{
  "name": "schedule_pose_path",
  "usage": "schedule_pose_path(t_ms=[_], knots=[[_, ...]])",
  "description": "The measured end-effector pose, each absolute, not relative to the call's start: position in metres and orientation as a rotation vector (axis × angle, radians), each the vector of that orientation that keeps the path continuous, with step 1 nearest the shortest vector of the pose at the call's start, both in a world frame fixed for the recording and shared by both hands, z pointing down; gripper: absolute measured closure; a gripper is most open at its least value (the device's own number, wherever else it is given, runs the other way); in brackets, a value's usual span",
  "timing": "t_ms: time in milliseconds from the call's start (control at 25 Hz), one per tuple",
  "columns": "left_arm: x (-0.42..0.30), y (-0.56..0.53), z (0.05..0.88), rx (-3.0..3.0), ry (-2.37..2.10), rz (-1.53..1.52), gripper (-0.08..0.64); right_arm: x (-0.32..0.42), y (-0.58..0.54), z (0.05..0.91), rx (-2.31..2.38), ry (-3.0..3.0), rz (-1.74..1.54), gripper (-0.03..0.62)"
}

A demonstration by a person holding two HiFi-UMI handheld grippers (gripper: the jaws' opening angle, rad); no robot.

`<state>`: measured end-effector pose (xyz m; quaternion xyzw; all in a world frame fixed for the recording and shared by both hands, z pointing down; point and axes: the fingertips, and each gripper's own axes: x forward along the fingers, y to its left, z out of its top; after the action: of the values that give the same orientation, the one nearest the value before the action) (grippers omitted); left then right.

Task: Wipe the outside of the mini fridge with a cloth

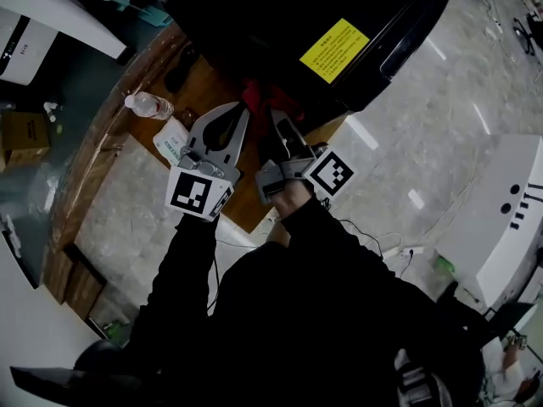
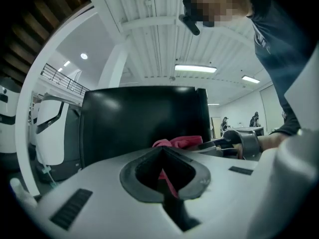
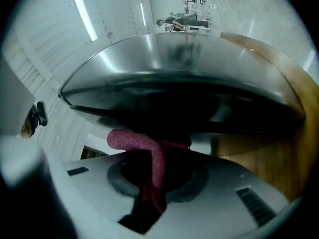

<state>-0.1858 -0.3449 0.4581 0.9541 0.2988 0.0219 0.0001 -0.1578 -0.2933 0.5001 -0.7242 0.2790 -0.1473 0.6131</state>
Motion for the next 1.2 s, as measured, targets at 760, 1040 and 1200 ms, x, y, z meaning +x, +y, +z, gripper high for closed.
schedule_pose_path(t_ms=[760,1040,1200], knots=[[-0.176,-0.337,0.726,2.832,0.754,0.729,0.558,-0.167,-0.279,0.766,-1.712,0.259,-0.698,0.509],[-0.195,-0.347,0.694,2.866,0.787,0.698,0.558,-0.187,-0.288,0.736,-1.873,0.476,-0.801,0.511],[-0.230,-0.350,0.634,2.868,0.852,0.598,0.558,-0.227,-0.277,0.660,-2.044,0.782,-0.788,0.511]])
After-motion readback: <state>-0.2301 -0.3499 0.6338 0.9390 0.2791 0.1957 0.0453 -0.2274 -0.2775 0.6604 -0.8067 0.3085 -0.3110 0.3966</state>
